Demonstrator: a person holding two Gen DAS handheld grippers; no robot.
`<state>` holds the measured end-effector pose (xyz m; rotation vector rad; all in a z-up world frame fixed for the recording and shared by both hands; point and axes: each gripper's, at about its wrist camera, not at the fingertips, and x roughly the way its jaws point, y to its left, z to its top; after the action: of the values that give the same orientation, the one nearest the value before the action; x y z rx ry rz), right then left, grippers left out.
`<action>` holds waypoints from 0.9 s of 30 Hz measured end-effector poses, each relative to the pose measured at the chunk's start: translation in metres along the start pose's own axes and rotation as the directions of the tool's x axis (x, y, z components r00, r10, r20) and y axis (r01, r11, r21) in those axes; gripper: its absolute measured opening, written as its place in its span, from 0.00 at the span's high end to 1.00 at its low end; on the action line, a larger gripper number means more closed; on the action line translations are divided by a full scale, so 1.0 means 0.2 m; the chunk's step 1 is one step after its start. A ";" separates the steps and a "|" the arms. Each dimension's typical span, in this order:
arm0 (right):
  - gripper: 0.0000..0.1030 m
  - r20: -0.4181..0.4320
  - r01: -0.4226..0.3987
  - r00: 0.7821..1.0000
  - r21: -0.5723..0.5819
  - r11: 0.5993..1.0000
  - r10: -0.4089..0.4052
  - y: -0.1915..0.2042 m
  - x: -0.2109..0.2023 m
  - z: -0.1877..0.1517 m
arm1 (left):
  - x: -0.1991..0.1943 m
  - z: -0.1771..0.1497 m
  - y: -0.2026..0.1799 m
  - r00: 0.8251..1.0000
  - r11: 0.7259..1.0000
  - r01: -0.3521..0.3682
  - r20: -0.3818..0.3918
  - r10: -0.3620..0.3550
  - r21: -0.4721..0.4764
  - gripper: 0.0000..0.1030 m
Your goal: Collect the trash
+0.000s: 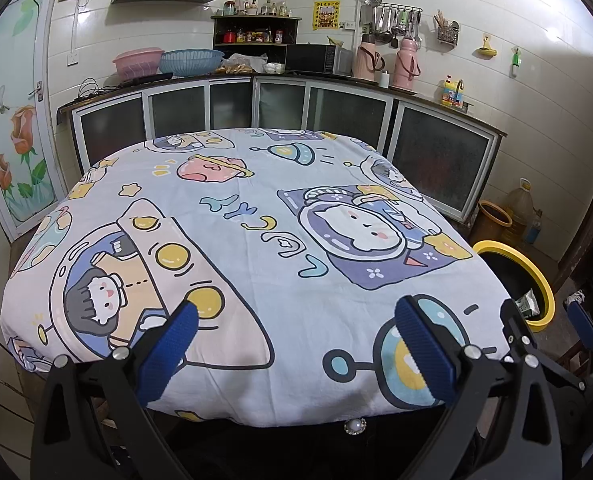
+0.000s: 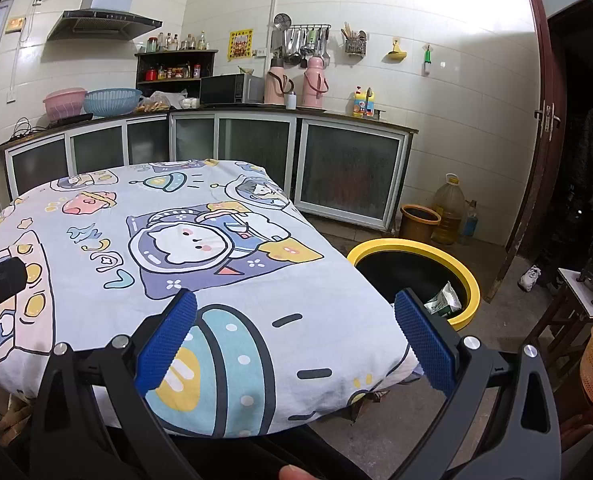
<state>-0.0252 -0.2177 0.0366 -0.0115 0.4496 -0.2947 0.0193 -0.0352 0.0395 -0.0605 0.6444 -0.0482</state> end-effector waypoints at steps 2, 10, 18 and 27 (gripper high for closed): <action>0.08 -0.001 0.000 1.000 -0.001 1.000 0.000 0.00 0.00 0.00 | 0.00 0.00 0.00 1.000 1.000 0.001 -0.001 -0.001 -0.001 0.08; 0.08 0.000 0.001 1.000 -0.001 1.000 -0.001 0.00 0.00 0.00 | 0.00 0.01 0.01 1.000 1.000 0.004 0.005 -0.004 0.001 0.08; 0.08 0.000 0.001 1.000 -0.002 1.000 -0.001 0.00 0.00 0.00 | 0.00 0.02 0.00 1.000 1.000 0.007 0.005 -0.007 0.002 0.08; 0.08 -0.006 -0.001 1.000 -0.002 1.000 0.001 -0.01 0.01 0.00 | 0.01 0.02 0.01 1.000 1.000 0.008 -0.003 -0.008 0.005 0.08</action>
<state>-0.0245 -0.2191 0.0362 -0.0126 0.4554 -0.2933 0.0232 -0.0332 0.0422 -0.0579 0.6469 -0.0581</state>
